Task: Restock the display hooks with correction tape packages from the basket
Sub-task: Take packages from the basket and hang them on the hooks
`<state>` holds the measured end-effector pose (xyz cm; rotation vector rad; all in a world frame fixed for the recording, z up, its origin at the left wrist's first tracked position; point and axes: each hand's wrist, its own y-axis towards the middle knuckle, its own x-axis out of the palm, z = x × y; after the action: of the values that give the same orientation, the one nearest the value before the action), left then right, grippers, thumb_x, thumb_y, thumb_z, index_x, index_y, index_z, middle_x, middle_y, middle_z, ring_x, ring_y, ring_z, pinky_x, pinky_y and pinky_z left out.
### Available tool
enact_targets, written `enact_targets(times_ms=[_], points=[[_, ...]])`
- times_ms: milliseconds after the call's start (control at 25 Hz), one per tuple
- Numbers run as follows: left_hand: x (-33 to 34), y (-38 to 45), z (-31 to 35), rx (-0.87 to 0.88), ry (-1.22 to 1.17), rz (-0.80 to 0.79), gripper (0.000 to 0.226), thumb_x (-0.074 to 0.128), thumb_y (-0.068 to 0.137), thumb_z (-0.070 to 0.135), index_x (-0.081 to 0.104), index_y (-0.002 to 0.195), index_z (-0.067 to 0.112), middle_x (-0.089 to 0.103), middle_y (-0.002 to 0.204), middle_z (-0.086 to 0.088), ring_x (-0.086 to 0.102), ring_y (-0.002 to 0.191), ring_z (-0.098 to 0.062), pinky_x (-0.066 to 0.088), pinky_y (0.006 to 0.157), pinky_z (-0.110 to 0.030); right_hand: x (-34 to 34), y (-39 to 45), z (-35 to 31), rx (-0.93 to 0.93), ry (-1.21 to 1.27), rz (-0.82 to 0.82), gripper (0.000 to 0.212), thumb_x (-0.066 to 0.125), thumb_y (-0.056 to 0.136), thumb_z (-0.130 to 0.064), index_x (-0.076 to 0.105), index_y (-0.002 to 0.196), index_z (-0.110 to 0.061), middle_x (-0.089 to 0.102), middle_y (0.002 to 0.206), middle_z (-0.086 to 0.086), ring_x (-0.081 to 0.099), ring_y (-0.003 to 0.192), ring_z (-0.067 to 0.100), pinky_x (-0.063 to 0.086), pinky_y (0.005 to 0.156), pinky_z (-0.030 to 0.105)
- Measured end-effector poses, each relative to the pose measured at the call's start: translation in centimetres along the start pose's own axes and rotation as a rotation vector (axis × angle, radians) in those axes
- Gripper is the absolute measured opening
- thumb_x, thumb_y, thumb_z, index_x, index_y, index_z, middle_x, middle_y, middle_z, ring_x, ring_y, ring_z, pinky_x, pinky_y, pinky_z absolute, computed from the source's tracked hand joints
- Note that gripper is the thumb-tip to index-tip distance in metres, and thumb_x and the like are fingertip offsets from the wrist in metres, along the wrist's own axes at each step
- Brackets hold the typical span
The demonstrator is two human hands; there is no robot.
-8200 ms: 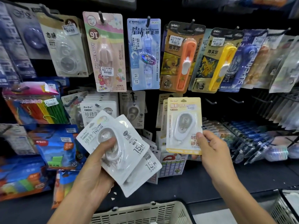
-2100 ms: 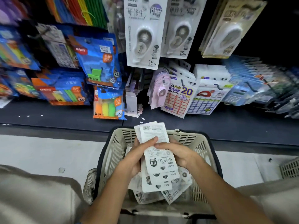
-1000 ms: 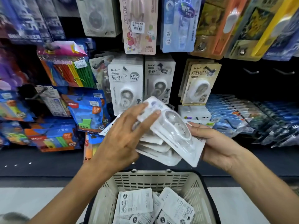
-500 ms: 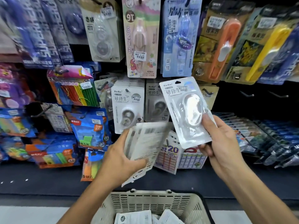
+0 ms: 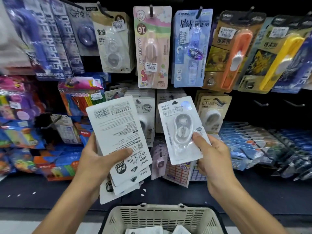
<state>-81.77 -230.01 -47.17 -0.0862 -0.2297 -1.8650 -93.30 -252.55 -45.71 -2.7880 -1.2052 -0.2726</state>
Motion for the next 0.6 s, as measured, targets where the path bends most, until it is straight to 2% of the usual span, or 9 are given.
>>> enact_targets(times_ms=[80,160,240,320,400,440,520,600], points=[[0.1,0.0,-0.1,-0.019,-0.006,-0.029,0.069,0.097,0.034,0.026,0.070,0.094,0.046,0.080,0.102,0.008,0.078,0.089,-0.017,0.062,0.062,-0.028,-0.3,-0.2,-0.1,0.007,0.024,0.005,0.016,0.065,0.096,-0.023,0.078,0.086,-0.022,0.066,0.059,-0.007,0.047,0.035,-0.001,0.033,0.035,0.011],[0.3,-0.1,-0.5,-0.049,0.012,-0.071,0.071,0.101,0.036,0.026,0.069,0.096,0.047,0.079,0.103,0.008,0.078,0.091,-0.017,0.063,0.064,-0.028,-0.4,-0.1,-0.3,0.100,-0.016,-0.047,0.008,0.070,0.093,-0.026,0.071,0.100,-0.023,0.068,0.061,-0.004,0.049,0.039,0.004,0.034,0.037,0.018],[0.8,-0.3,-0.8,-0.084,0.023,-0.134,0.069,0.096,0.038,0.029,0.069,0.098,0.047,0.079,0.105,0.007,0.078,0.092,-0.016,0.062,0.065,-0.025,-0.5,0.1,0.2,0.265,0.012,-0.113,0.032,0.075,0.089,-0.025,0.057,0.115,-0.026,0.078,0.083,0.000,0.066,0.053,0.016,0.046,0.042,0.027],[1.2,-0.5,-0.9,-0.135,0.025,-0.214,0.074,0.096,0.040,0.026,0.068,0.106,0.042,0.079,0.108,0.005,0.077,0.095,-0.019,0.063,0.069,-0.028,-0.4,-0.2,0.5,0.282,-0.025,-0.121,0.045,0.076,0.088,-0.024,0.051,0.124,-0.031,0.077,0.101,-0.002,0.075,0.075,0.021,0.057,0.052,0.033],[1.6,-0.7,-0.9,-0.204,0.054,-0.320,0.081,0.096,0.042,0.022,0.065,0.115,0.037,0.079,0.111,0.001,0.077,0.099,-0.024,0.063,0.078,-0.040,-0.2,-0.5,0.3,0.150,-0.125,-0.239,0.049,0.077,0.084,-0.032,0.057,0.129,-0.029,0.076,0.101,-0.007,0.075,0.084,0.015,0.060,0.063,0.030],[1.9,-1.0,-0.9,-0.235,0.069,-0.377,0.083,0.096,0.044,0.020,0.064,0.119,0.035,0.078,0.112,-0.002,0.076,0.101,-0.026,0.061,0.083,-0.044,0.1,-0.6,0.1,0.099,-0.120,-0.366,0.048,0.077,0.081,-0.032,0.062,0.127,-0.025,0.077,0.102,-0.006,0.075,0.086,0.015,0.060,0.066,0.028],[2.6,-1.4,-1.2,-0.297,0.065,-0.454,0.084,0.095,0.047,0.014,0.063,0.123,0.030,0.078,0.113,-0.007,0.075,0.102,-0.031,0.061,0.084,-0.047,1.1,-1.0,-0.1,0.091,-0.104,-0.555,0.034,0.077,0.083,-0.022,0.071,0.116,-0.017,0.079,0.105,0.001,0.076,0.092,0.019,0.060,0.070,0.025],[3.2,-1.8,-1.6,-0.371,-0.002,-0.459,0.085,0.094,0.048,0.009,0.063,0.125,0.025,0.077,0.114,-0.014,0.075,0.100,-0.037,0.062,0.078,-0.047,1.8,-1.2,-0.1,0.110,-0.111,-0.533,0.020,0.073,0.089,-0.016,0.075,0.109,-0.012,0.079,0.104,0.005,0.076,0.093,0.022,0.060,0.070,0.026]])
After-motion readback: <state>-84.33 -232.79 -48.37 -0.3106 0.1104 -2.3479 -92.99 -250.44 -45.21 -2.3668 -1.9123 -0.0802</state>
